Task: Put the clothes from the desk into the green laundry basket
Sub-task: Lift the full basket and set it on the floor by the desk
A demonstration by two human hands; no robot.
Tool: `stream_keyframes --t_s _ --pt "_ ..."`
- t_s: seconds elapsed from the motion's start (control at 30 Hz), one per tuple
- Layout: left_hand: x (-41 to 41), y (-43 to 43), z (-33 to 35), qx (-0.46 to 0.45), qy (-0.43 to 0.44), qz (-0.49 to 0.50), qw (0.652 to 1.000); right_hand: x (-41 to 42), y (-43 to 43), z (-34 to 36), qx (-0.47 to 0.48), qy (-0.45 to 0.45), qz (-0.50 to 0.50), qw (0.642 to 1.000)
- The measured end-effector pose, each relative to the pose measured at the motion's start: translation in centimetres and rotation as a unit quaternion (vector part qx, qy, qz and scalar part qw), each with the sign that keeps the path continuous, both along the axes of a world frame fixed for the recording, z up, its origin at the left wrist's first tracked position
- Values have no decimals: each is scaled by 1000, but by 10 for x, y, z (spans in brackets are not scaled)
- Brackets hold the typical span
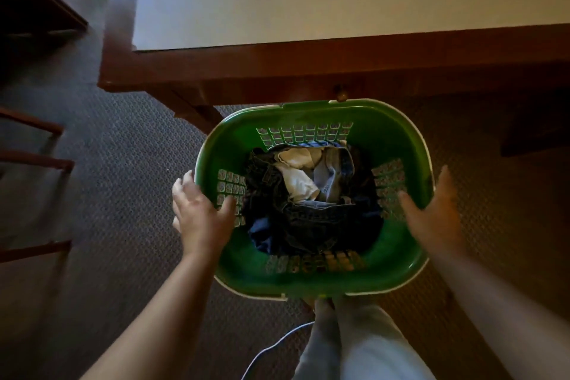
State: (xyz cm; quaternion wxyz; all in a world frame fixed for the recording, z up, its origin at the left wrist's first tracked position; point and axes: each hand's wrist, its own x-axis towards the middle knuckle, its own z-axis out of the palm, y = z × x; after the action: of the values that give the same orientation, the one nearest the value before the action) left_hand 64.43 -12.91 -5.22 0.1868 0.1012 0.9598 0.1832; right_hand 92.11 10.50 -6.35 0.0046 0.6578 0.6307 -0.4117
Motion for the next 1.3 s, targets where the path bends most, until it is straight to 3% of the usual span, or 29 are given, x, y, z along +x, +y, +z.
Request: stream_keyframes --t_s 0.1,0.27,0.47,0.67,0.8,1.0,1.3 --pt "-17 -6 -8 -9 -140 40 989 -2 2 2 -14 28 -34 999" --pt "-24 -8 -10 -33 -167 76 982 -5 18 -3 -15 -44 -27 999" --pt "-25 -27 -12 14 -242 160 957 9 25 -7 -45 -70 -45 995" --pt "14 -60 25 37 -254 269 928 25 21 38 -40 -68 32 996" --pt "42 -93 68 32 -246 283 926 29 14 80 -66 -39 76 994" --pt "64 -150 111 10 -224 336 915 -35 11 140 -139 -37 182 973" --pt "81 -260 131 7 -189 369 910 -105 -69 163 -31 -66 294 953"
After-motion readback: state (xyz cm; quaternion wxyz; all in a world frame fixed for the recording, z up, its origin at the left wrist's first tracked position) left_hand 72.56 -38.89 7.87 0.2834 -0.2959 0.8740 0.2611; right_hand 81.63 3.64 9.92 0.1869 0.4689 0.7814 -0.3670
